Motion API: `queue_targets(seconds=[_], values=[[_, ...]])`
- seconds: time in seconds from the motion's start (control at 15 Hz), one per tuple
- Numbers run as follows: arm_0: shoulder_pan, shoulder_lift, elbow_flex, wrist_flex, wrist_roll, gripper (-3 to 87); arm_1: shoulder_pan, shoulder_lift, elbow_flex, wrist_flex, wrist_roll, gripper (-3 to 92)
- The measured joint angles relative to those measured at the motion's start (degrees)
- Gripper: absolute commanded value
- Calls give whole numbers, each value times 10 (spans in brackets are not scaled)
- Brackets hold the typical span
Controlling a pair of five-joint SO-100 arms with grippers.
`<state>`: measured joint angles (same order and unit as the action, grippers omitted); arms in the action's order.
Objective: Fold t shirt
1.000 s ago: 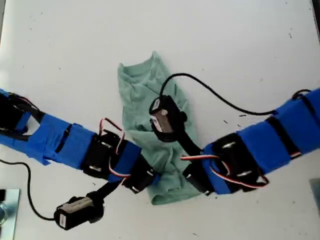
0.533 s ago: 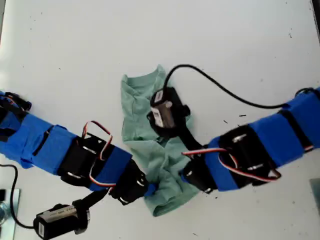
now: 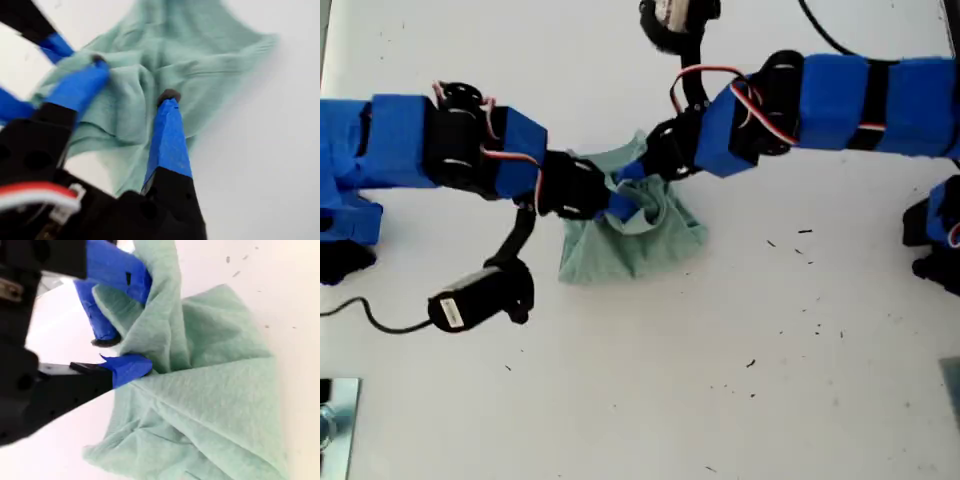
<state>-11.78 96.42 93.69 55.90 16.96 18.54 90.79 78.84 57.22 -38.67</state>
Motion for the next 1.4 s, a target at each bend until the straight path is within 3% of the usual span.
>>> queue_targets(seconds=[0.13, 0.27, 0.4, 0.53, 0.67, 0.8, 0.87, 0.93, 1.0, 1.13, 1.27, 1.4], values=[[-59, 220, 243, -120, -46, 216, 79, 58, 104, -72, 16, 228], [-128, 409, 388, -105, -49, 217, 173, 211, 272, -141, 41, 219], [-152, 548, 487, -56, -52, 192, 267, 422, 452, -143, 43, 219], [-163, 711, 602, -40, -52, 160, 307, 653, 577, -50, 20, 218], [-160, 891, 721, -10, -62, 145, 291, 870, 643, 91, 10, 223], [-120, 1020, 793, 24, -85, 84, 213, 1036, 719, 192, 33, 158], [-89, 1066, 829, 27, -91, 68, 164, 1078, 754, 213, 60, 16], [-65, 1082, 852, 30, -92, 72, 108, 1087, 774, 212, 70, 17], [-48, 1091, 875, 29, -93, 78, 35, 1082, 793, 176, 69, 19], [-21, 1093, 908, 27, -93, 90, -120, 1017, 804, 0, 47, 20], [-22, 1096, 915, 27, -93, 70, -236, 752, 700, -158, 13, 20], [-18, 1096, 915, 27, -93, 73, -295, 449, 479, -179, -37, 20]])
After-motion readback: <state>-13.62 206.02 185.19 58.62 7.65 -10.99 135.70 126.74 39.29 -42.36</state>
